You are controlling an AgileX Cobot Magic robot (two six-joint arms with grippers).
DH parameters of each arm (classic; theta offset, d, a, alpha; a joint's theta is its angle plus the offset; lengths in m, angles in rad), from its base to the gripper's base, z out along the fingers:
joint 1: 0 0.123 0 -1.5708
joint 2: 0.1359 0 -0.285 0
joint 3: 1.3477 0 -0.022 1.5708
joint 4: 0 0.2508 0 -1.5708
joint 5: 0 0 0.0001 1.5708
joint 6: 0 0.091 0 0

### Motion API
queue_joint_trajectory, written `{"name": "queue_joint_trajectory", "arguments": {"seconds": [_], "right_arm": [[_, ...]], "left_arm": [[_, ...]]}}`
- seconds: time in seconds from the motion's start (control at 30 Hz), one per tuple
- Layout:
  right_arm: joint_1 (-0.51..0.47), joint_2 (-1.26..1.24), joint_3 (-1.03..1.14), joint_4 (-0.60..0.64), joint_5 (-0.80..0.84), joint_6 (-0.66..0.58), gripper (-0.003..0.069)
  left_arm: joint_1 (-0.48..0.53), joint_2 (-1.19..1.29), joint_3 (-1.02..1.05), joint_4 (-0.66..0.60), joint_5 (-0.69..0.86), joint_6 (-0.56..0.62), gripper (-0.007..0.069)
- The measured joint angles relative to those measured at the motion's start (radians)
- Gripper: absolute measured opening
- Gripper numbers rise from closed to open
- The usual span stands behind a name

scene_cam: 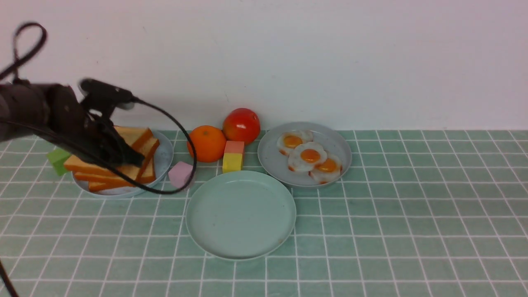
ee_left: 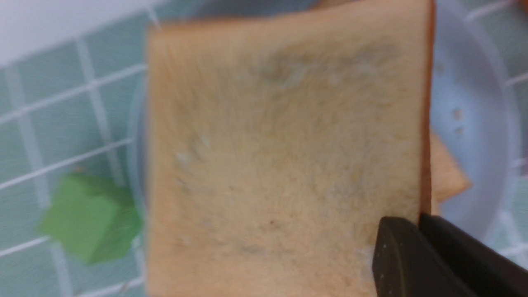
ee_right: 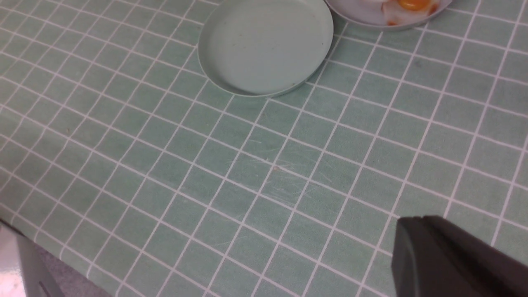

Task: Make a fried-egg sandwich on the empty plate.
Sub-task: Use the left arm to grab a slice of bread, then use the left arm to put a slice of bread into the empty plate in the middle, then use the right arm to grab a fried egg

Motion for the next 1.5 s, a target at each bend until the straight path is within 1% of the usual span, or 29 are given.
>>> {"name": "queue_joint_trajectory", "arguments": {"seconds": [0.07,0.1,0.17,0.27,0.3,0.33,0.37,0.43,0.47,0.57,0.7,0.83,0.93,1.0,1.07,1.1,1.13,1.17,1.2,1.27,1.3,1.37,1.4,1.43,1.5], "right_arm": [[0.0,0.0,0.0,0.0,0.0,-0.007,0.0014],[0.0,0.0,0.0,0.001,0.002,-0.016,0.0014],[0.0,0.0,0.0,0.001,0.003,-0.026,0.0014],[0.0,0.0,0.0,0.003,0.005,-0.04,0.0018],[0.0,0.0,0.0,0.003,0.005,-0.041,0.0018],[0.0,0.0,0.0,0.003,0.005,-0.041,0.0019],[0.0,0.0,0.0,0.002,0.005,-0.043,0.002],[0.0,0.0,0.0,0.003,0.005,-0.043,0.0021],[0.0,0.0,0.0,0.004,0.006,-0.045,0.0022],[0.0,0.0,0.0,0.01,0.013,-0.045,0.0024],[0.0,0.0,0.0,0.02,0.031,-0.045,0.003],[0.0,0.0,0.0,0.036,0.043,-0.045,0.0038],[0.0,0.0,0.0,0.037,0.044,-0.044,0.0066],[0.0,0.0,0.0,0.037,0.044,-0.039,0.0105],[0.0,0.0,0.0,0.037,0.043,-0.036,0.0168],[0.0,0.0,0.0,0.036,0.042,-0.036,0.0176],[0.0,0.0,0.0,0.035,0.029,-0.036,0.0239],[0.0,0.0,0.0,0.035,0.02,-0.036,0.0272],[0.0,0.0,0.0,0.035,0.005,-0.033,0.0318],[0.0,0.004,0.0,0.035,-0.029,-0.033,0.037],[0.0,0.009,0.0,0.035,-0.054,-0.033,0.0384],[0.0,0.034,-0.001,0.037,-0.113,-0.033,0.0391],[0.0,0.052,-0.002,0.041,-0.134,-0.033,0.0382],[0.0,0.075,-0.002,0.047,-0.159,-0.036,0.0365],[0.0,0.132,-0.002,0.069,-0.203,-0.053,0.0318]], "left_arm": [[-0.006,-0.05,0.0,-0.005,0.031,-0.02,0.0013],[-0.027,-0.11,0.004,-0.004,0.073,-0.036,0.0013],[-0.053,-0.157,0.014,-0.004,0.095,-0.041,0.0013],[-0.242,-0.264,0.096,0.005,0.114,-0.033,0.0013],[-0.277,-0.271,0.117,0.007,0.114,-0.03,0.0013],[-0.289,-0.273,0.117,0.007,0.114,-0.031,0.0013],[-0.372,-0.277,0.149,0.014,0.114,-0.028,0.0013],[-0.456,-0.269,0.176,0.032,0.112,-0.027,0.0013],[-0.528,-0.246,0.19,0.059,0.096,-0.028,0.0013],[-0.581,-0.198,0.192,0.109,0.04,-0.049,0.0013],[-0.593,-0.121,0.192,0.144,-0.027,-0.075,0.0013],[-0.593,-0.054,0.192,0.187,-0.055,-0.081,0.0015],[-0.593,-0.02,0.192,0.236,-0.067,-0.081,0.0057],[-0.593,-0.013,0.192,0.262,-0.077,-0.082,0.0121],[-0.593,-0.013,0.192,0.275,-0.078,-0.084,0.0216],[-0.593,-0.013,0.192,0.277,-0.079,-0.087,0.0239],[-0.593,-0.017,0.192,0.279,-0.076,-0.106,0.0329],[-0.595,-0.023,0.192,0.279,-0.069,-0.123,0.0373],[-0.6,-0.038,0.192,0.279,-0.048,-0.15,0.0433],[-0.61,-0.082,0.194,0.279,-0.015,-0.198,0.0489],[-0.614,-0.111,0.195,0.279,-0.003,-0.235,0.0505],[-0.621,-0.219,0.198,0.278,0.033,-0.331,0.0493],[-0.621,-0.279,0.198,0.278,0.054,-0.386,0.0463],[-0.621,-0.344,0.198,0.278,0.078,-0.442,0.0418],[-0.621,-0.465,0.208,0.278,0.112,-0.545,0.0292]]}}
